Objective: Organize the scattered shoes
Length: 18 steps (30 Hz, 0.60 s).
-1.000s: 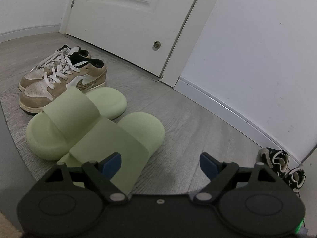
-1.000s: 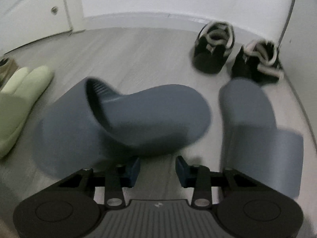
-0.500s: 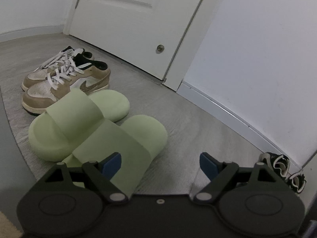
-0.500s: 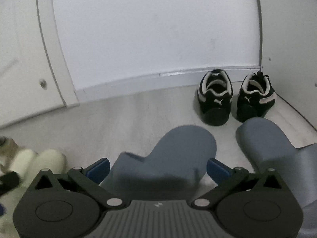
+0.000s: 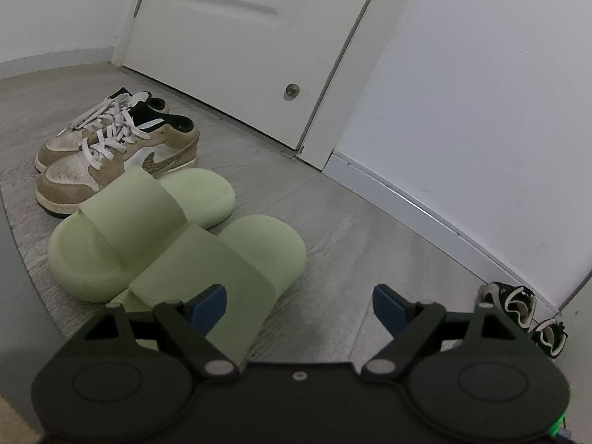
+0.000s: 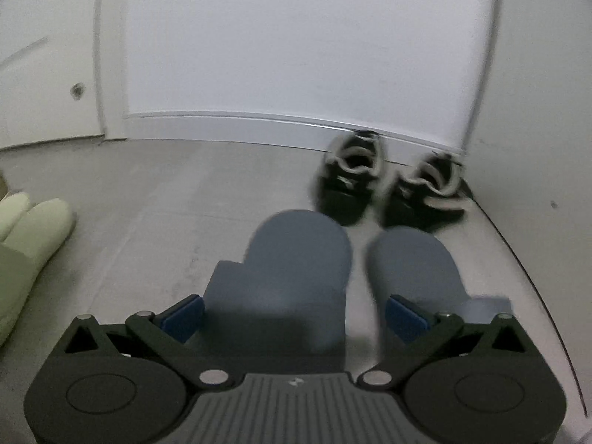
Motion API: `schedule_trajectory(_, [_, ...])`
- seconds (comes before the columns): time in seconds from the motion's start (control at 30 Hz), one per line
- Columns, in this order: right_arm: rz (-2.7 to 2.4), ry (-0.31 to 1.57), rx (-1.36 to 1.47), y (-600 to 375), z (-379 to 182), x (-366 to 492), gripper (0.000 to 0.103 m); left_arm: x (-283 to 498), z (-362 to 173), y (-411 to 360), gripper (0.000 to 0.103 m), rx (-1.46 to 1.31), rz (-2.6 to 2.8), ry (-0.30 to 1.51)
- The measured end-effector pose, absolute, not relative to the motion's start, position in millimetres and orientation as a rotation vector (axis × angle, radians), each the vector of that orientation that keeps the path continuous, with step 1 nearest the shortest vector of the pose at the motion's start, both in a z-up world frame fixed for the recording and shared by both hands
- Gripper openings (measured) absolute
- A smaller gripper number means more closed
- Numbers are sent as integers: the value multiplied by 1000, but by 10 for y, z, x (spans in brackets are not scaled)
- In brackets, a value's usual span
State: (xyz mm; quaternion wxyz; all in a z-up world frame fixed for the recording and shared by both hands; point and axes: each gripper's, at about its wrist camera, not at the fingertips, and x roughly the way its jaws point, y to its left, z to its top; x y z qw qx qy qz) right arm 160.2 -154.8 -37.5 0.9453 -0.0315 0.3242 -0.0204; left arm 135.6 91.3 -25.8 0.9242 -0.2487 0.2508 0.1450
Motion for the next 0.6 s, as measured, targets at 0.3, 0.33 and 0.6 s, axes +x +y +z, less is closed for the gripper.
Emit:
schedule_trajectory(0.3, [78, 705, -110, -1528, -627, 1764, 98, 1370, -268, 905, 87, -506, 298, 520])
schedule_trajectory(0.33, [97, 706, -113, -1548, -628, 1778, 98, 1369, -267, 898, 87, -504, 296, 519])
schedule_trajectory(0.6, [98, 624, -110, -1818, -321, 1644, 103, 1368, -267, 897, 87, -508, 294, 521])
